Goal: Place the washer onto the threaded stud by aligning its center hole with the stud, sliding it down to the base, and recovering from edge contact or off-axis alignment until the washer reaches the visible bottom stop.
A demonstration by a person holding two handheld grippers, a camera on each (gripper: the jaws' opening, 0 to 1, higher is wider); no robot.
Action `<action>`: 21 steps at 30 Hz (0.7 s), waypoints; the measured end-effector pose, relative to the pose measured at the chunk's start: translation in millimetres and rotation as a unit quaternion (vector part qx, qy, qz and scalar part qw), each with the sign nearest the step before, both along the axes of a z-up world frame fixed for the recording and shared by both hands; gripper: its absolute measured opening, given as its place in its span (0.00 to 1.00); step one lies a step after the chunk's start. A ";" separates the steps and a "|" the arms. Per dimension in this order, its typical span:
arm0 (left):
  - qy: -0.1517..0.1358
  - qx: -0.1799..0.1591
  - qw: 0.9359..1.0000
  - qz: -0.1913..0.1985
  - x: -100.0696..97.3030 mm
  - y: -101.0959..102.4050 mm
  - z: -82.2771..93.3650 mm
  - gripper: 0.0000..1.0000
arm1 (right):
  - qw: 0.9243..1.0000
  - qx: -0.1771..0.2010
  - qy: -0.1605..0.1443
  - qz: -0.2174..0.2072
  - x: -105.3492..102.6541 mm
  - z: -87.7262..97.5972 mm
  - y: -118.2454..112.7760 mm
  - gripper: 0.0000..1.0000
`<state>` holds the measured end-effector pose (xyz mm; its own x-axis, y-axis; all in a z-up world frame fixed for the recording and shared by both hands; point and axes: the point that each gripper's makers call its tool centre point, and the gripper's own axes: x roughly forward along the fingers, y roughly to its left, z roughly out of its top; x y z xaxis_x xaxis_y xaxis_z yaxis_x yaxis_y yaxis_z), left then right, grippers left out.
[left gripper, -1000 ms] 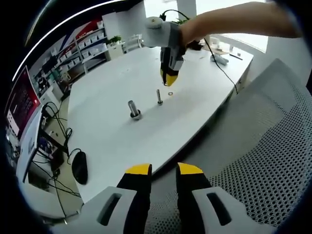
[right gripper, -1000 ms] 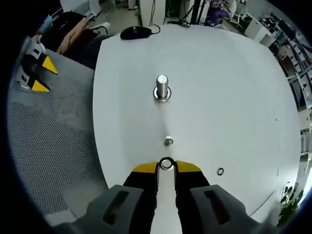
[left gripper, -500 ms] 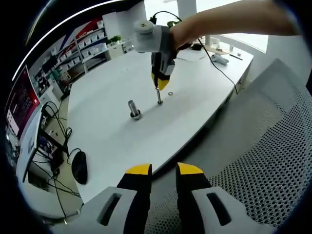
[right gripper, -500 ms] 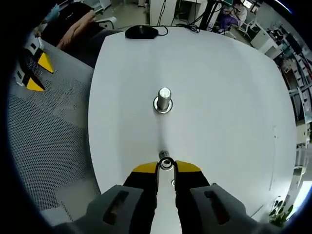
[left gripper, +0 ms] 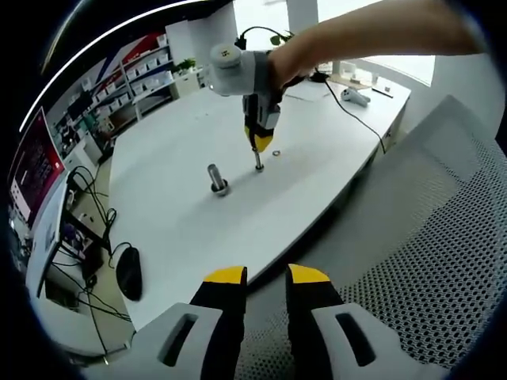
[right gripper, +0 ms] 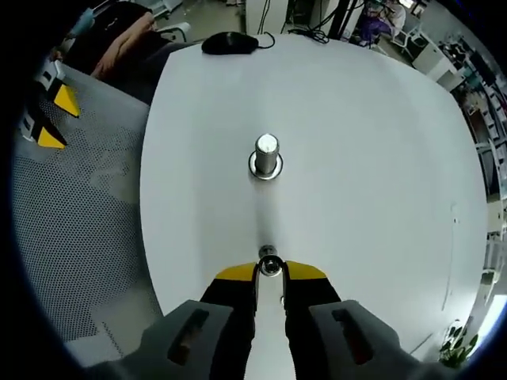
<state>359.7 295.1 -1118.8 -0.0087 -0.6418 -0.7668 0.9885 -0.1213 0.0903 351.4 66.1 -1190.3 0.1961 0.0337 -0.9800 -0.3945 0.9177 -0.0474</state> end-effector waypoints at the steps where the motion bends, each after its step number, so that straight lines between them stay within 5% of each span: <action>1: 0.000 0.000 1.000 0.000 -0.1 0.0 0.0 0.17 | 1.000 0.000 0.001 0.001 0.6 -2.0 -0.2 0.14; 21: 0.002 0.002 1.000 0.003 -0.2 0.1 0.2 0.17 | 1.000 0.009 0.010 -0.003 3.4 -39.2 -4.8 0.14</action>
<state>359.5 295.2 -1118.6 -0.0075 -0.6384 -0.7697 0.9897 -0.1148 0.0855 354.8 61.3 -1229.6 0.1776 0.0495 -0.9829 -0.3895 0.9207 -0.0240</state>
